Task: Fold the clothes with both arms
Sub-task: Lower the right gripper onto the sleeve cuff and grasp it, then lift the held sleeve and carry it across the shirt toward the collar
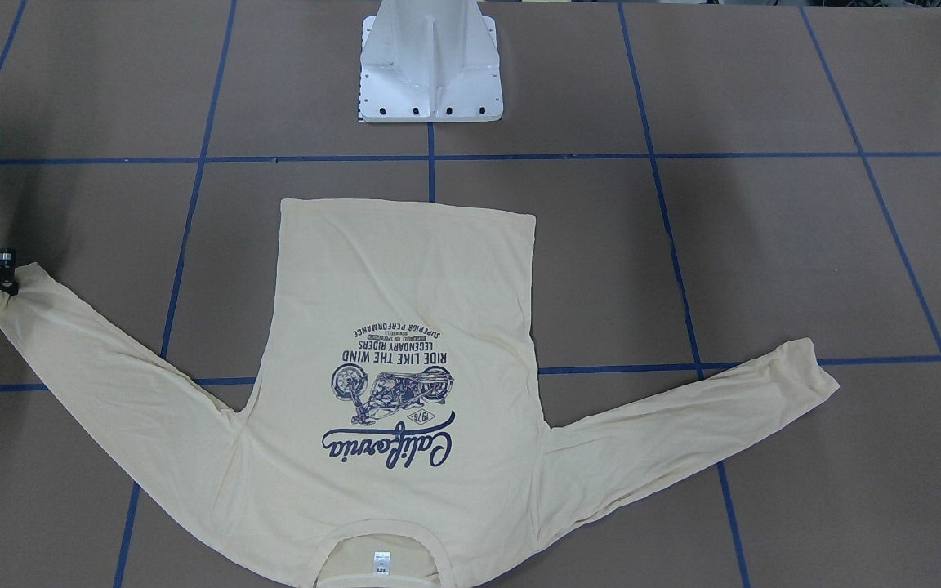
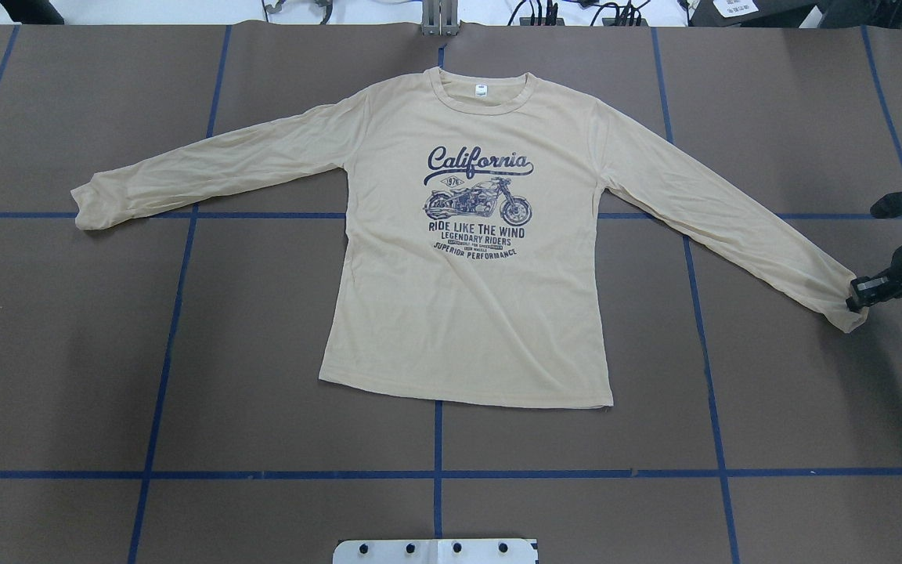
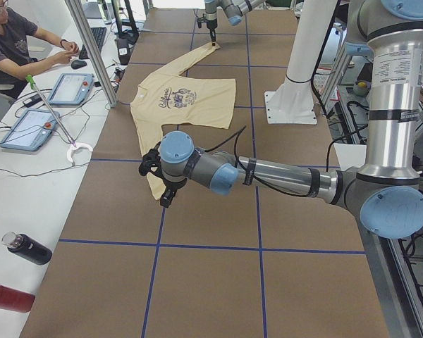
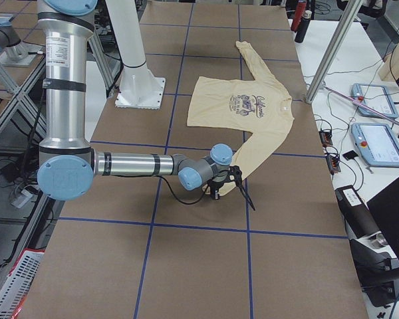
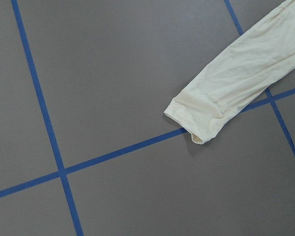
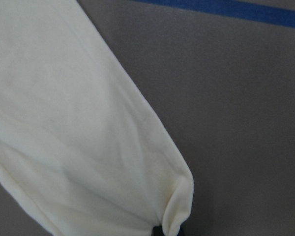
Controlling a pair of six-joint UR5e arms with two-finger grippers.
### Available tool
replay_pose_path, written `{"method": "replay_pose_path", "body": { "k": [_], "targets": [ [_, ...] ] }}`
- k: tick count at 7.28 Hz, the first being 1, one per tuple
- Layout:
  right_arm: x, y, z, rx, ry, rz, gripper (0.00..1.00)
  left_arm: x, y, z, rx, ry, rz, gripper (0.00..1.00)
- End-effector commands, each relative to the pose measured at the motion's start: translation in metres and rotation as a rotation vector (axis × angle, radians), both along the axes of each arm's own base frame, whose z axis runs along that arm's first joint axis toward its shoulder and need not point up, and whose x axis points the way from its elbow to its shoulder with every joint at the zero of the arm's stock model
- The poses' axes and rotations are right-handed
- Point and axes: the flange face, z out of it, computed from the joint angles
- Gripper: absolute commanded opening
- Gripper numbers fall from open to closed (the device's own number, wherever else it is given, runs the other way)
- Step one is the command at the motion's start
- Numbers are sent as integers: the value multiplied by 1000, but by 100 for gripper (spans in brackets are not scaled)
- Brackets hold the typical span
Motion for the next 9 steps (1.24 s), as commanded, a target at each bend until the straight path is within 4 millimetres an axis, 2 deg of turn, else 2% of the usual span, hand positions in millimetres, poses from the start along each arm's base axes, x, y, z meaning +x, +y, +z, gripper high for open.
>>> {"method": "replay_pose_path", "body": {
  "k": [1,2,3,4,5,6,7,8,9],
  "targets": [
    [3,-10,-22,5,-71,-2,0,1,1,0,-5,15,7,100],
    [7,-13,-34,24,-85,6,0,1,1,0,-5,16,8,100],
    [19,-22,-56,57,-118,27,0,1,1,0,-5,16,8,100],
    [19,-28,-98,80,-193,15,0,1,1,0,-5,16,8,100],
    [10,-49,-136,101,-247,24,0,1,1,1,-7,16,8,100],
    [-7,-76,-176,143,-278,25,0,1,0,4,-13,17,8,100],
    [-34,-116,-246,136,-309,53,0,1,0,8,-21,18,9,100],
    [-55,-141,-299,150,-323,44,0,1,0,8,-21,18,9,100],
    [-70,-164,-342,147,-348,40,0,1,1,9,-22,16,8,100]
  ]
}}
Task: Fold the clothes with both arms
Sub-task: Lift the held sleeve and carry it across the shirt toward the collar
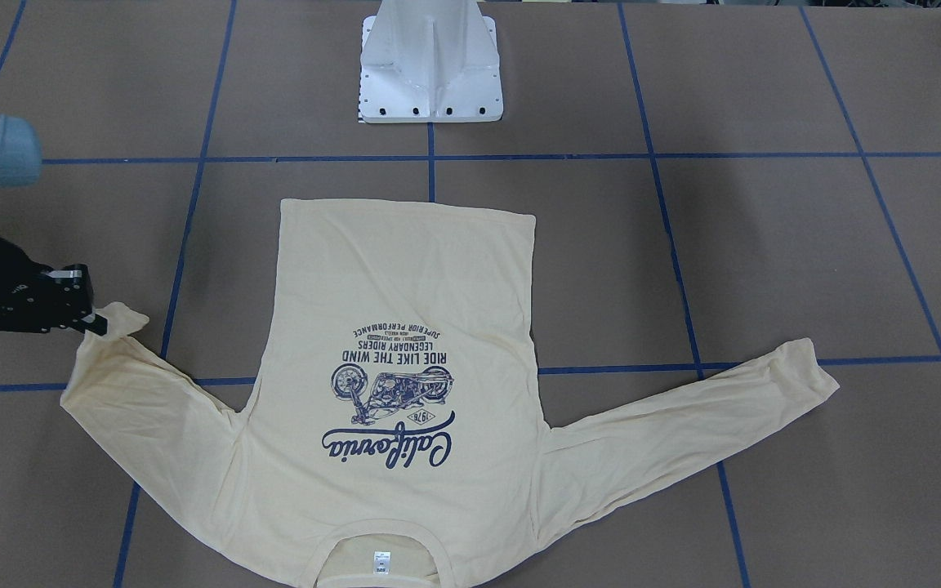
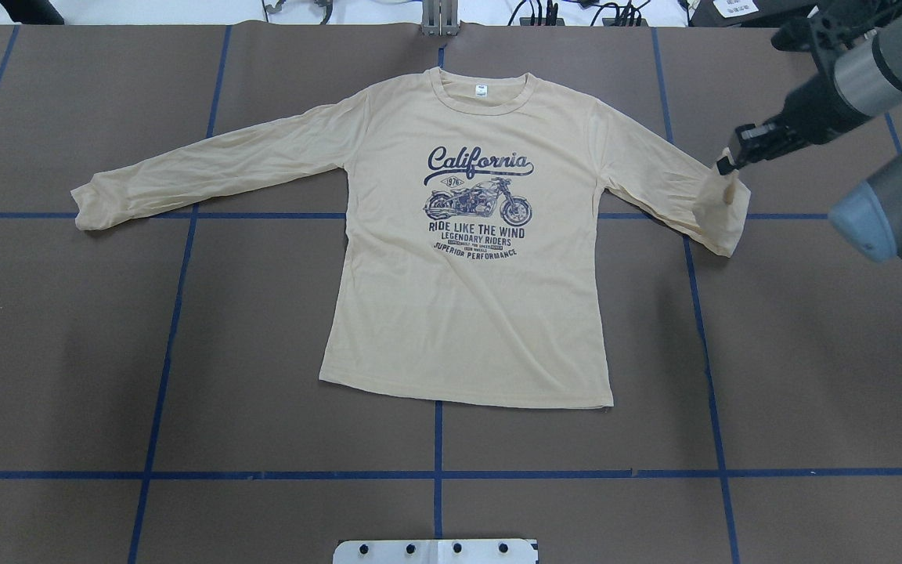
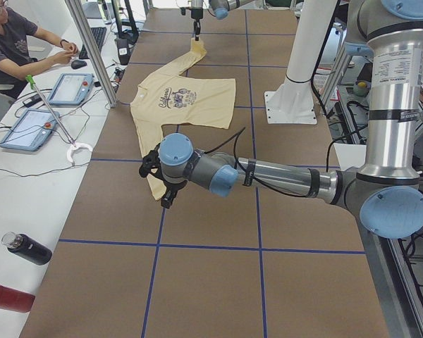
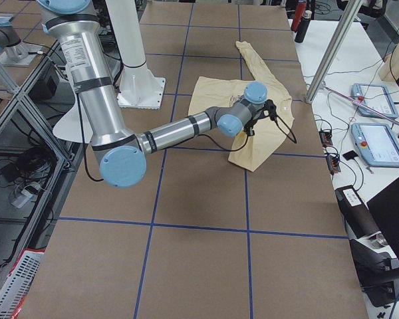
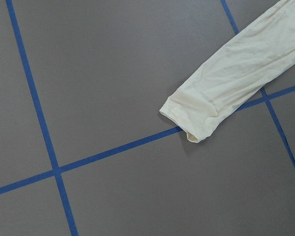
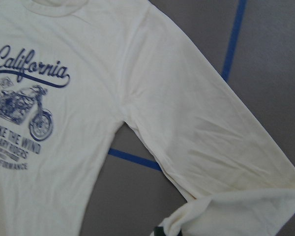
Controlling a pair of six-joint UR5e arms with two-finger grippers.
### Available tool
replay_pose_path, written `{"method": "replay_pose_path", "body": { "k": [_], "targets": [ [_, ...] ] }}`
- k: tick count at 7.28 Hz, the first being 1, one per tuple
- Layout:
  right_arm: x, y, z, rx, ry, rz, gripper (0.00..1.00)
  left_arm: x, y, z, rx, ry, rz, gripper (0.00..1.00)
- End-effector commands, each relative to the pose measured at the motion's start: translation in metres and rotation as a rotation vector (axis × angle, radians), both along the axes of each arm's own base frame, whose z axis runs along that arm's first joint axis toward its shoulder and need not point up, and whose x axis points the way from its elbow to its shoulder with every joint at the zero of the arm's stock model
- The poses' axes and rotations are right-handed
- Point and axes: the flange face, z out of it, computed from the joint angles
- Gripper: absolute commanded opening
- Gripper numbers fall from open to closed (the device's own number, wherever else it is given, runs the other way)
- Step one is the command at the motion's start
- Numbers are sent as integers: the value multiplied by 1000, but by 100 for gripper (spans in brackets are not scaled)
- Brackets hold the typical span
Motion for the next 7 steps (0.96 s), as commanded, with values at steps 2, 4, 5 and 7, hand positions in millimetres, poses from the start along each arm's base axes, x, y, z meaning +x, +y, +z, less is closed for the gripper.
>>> {"method": "replay_pose_path", "body": {
  "k": [2,4,5,7],
  "targets": [
    [-42,-62,-134,-7,-82,1,0,-1,0,1,-4,-1,-2,100],
    [-63,-89,-214,24,-118,4,0,-3,0,1,-2,-3,-7,100],
    [-90,-96,-254,37,-129,-18,0,-4,0,1,-2,-3,-9,100],
    [-127,-107,-296,56,-119,-27,0,-4,3,8,-18,-3,-8,100]
  ]
}}
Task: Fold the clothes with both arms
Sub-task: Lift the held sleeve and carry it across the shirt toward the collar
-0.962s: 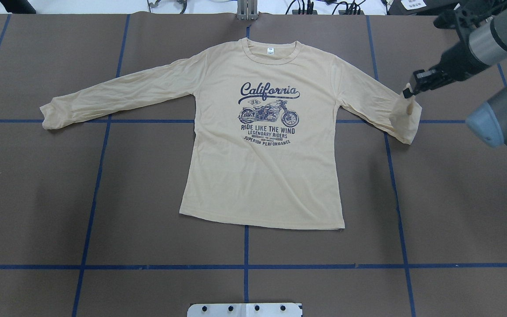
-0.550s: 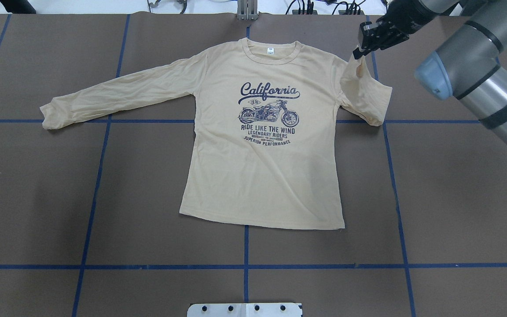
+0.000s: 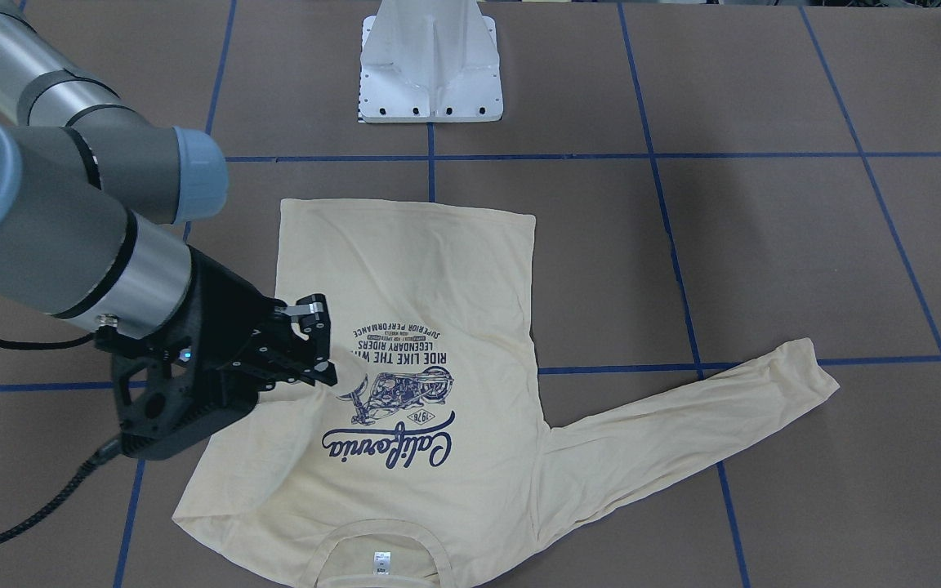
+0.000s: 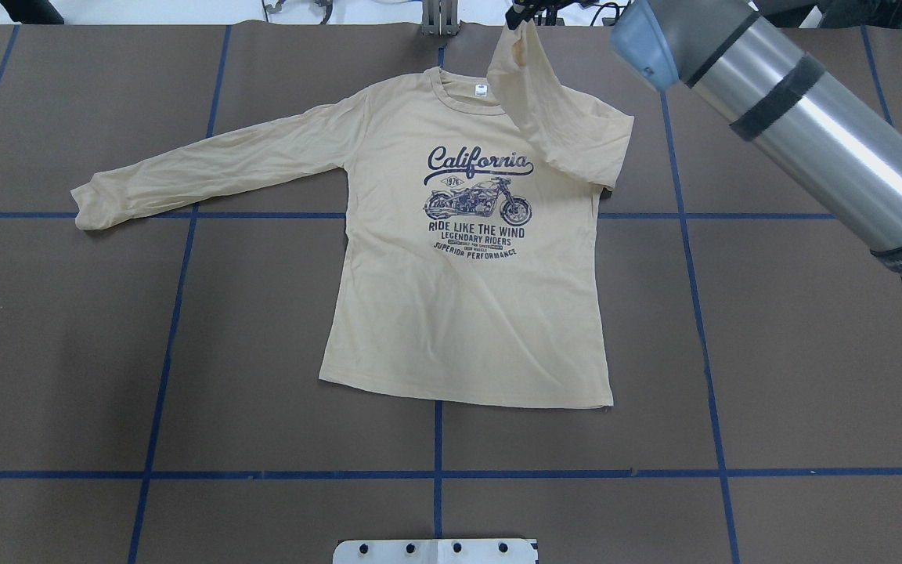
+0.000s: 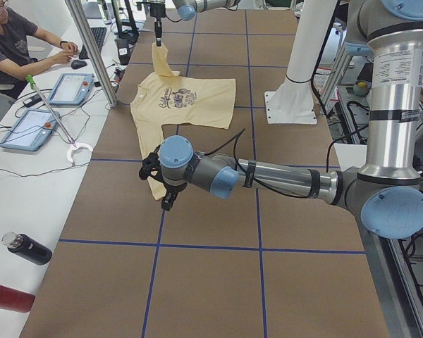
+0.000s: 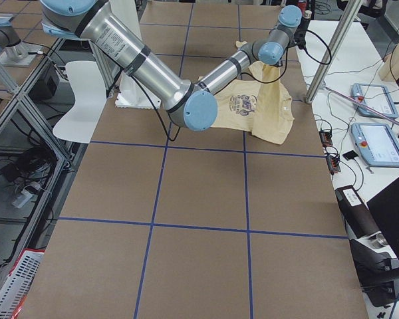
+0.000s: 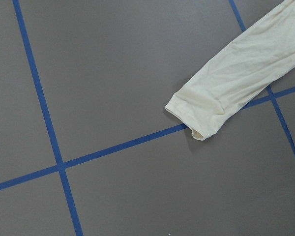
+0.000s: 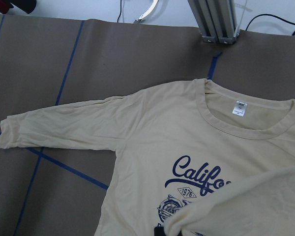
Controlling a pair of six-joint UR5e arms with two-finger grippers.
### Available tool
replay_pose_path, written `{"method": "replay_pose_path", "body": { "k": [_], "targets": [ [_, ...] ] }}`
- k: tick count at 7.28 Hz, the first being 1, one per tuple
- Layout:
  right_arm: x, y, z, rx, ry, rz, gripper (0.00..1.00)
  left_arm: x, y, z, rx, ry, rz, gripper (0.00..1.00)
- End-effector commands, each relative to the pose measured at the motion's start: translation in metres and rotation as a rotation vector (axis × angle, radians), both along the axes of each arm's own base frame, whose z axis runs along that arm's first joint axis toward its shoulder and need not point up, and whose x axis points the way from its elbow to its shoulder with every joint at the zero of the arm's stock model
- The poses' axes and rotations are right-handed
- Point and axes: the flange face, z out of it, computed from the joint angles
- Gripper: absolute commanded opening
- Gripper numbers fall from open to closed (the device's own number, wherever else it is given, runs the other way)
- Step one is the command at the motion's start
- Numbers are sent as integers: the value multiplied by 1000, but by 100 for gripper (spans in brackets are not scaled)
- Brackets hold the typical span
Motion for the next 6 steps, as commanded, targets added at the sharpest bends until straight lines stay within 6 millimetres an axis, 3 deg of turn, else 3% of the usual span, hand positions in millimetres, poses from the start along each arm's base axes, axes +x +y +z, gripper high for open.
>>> {"method": "replay_pose_path", "body": {
  "k": [1,4,6],
  "targets": [
    [-59,4,-25,28,40,6,0,0,1,4,-7,0,0,100],
    [-129,27,0,22,109,-8,0,1,0,6,-13,0,0,100],
    [-176,30,27,63,138,14,0,1,-3,7,-15,0,1,100]
  ]
}}
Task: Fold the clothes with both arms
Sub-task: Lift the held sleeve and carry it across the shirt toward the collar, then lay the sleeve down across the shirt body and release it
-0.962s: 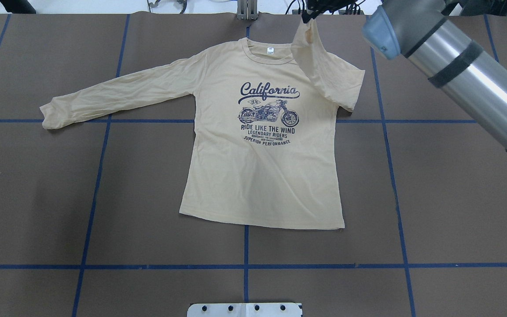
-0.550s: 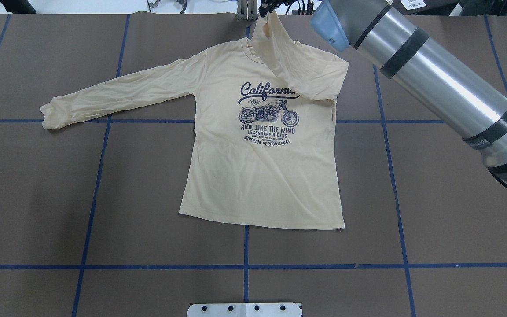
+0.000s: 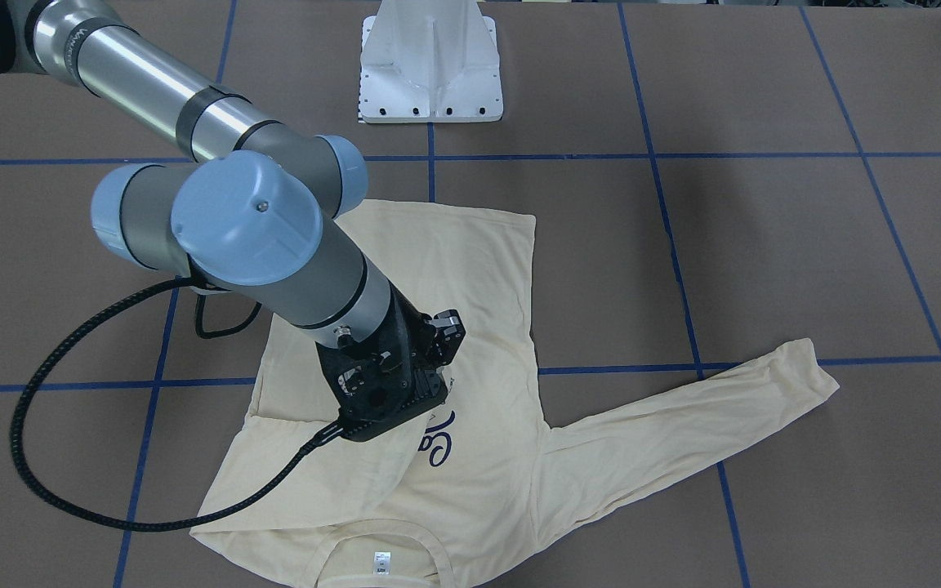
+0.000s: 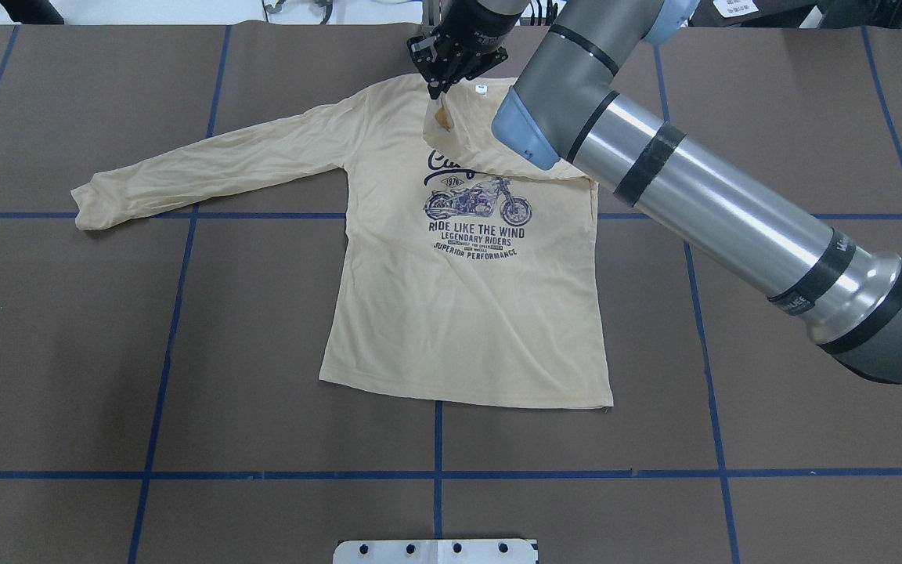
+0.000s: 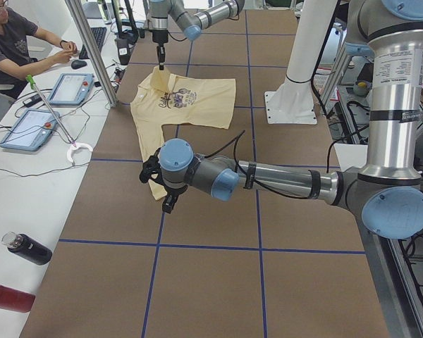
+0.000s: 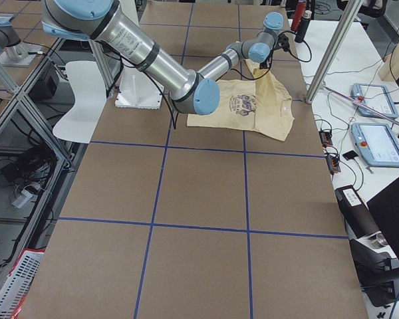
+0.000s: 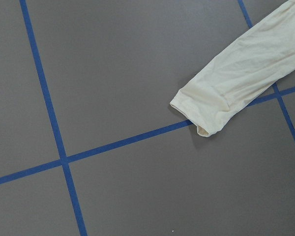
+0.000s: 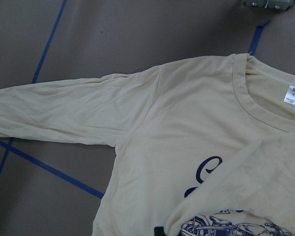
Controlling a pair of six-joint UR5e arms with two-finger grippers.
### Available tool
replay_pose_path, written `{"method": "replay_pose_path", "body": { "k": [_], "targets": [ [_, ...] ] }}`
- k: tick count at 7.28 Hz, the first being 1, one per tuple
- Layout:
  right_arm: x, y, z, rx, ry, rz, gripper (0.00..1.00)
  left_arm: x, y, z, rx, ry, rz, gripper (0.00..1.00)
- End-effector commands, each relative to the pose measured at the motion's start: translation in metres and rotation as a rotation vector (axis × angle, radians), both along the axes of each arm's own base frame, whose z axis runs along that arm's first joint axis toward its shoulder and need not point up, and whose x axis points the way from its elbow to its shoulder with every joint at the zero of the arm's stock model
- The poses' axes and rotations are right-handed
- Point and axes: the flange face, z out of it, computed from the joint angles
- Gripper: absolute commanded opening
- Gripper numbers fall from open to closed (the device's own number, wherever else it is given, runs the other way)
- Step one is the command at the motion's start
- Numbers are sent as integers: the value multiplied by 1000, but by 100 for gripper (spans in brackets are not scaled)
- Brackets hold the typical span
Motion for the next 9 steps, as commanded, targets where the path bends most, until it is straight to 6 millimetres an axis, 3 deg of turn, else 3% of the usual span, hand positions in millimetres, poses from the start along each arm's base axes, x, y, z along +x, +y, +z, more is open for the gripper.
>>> {"method": "replay_pose_path", "body": {
  "k": [1,2,4,6,7,8,9],
  "targets": [
    [-56,-2,14,7,41,52,0,0,-4,-1,3,0,0,100],
    [-80,1,6,13,68,71,0,0,-4,-1,3,0,0,100],
    [-151,18,1,79,139,137,0,1,-5,-3,6,1,0,100],
    [-151,16,-2,92,136,169,0,1,-5,-2,3,0,0,100],
    [-148,12,-16,81,91,254,18,2,-6,-3,5,0,3,100],
    [-148,12,-28,54,54,349,96,1,-6,-3,7,0,1,100],
    [-147,7,-41,10,37,440,98,1,-6,-3,7,0,1,100]
  ]
}}
